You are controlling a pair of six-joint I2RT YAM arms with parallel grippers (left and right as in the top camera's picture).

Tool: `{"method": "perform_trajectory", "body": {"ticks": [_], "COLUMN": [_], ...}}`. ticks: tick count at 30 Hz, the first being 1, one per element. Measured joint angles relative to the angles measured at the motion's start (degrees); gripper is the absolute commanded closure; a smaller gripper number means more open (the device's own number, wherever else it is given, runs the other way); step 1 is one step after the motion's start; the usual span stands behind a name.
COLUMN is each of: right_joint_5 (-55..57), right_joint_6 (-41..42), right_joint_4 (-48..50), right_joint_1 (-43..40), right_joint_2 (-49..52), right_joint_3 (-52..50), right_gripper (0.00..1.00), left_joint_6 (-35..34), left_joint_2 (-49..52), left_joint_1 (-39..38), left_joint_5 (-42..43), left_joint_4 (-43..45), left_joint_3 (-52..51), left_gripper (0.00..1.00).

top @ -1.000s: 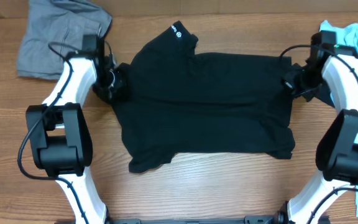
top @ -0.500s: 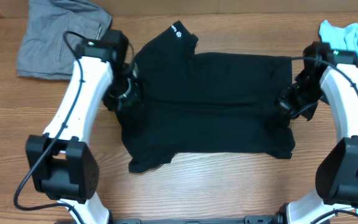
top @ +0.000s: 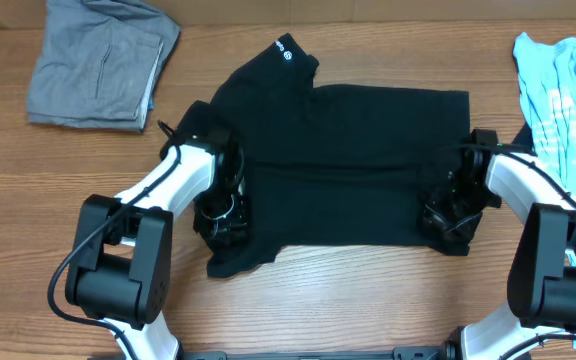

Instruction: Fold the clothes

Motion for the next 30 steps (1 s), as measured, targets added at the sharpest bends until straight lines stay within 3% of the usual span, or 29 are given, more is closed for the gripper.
{"method": "perform_trajectory", "body": {"ticks": [2, 6, 12, 17, 26, 27, 28, 29, 30], "right_joint_5": [-0.8, -1.7, -1.1, 2.1, 6.3, 6.6, 6.8, 7.0, 7.3], "right_joint_6": [0.3, 0.5, 0.4, 0.3, 0.3, 0.3, 0.3, 0.3, -0.1], "right_joint_4": [0.2, 0.1, -3.1, -9.2, -10.4, -8.7, -6.8, -4.6, -2.1], "right_joint_1": [0.1, 0.4, 0.3, 0.3, -0.2, -1.1, -2.3, -3.5, -5.5], "right_joint_2": [-0.3, -0.5, -0.5, -0.2, -0.2, -0.2, -0.2, -0.2, -0.2], "right_joint_3": [0.0, 0.0, 0.1, 5.9, 12.8, 13.0, 13.1, 13.1, 13.3], "right_gripper": [0.21, 0.12, 0.10, 0.00, 0.00, 0.01, 0.08, 0.20, 0.45], "left_joint_6": [-0.4, -0.5, -2.3, -4.6, -5.5, -5.5, -5.5, -5.5, -5.5], "left_joint_2": [0.0, 0.0, 0.0, 0.0, 0.0, 0.0, 0.0, 0.0, 0.0], "left_joint_1": [0.0, 0.4, 3.2, 11.9, 17.3, 17.4, 17.4, 17.4, 17.4], "left_joint_5": [0.6, 1.1, -0.1, -2.4, -3.2, -3.3, -3.3, -3.2, -3.1], "left_joint_4": [0.4, 0.8, -1.9, -3.5, -3.4, -3.4, -3.7, -4.0, -4.4], "left_joint_3": [-1.5, -3.1, -3.7, -3.8, -3.8, -3.8, -3.6, -3.2, -2.5], "left_gripper": [0.96, 0.96, 0.96, 0.96, 0.96, 0.96, 0.96, 0.96, 0.96]}}
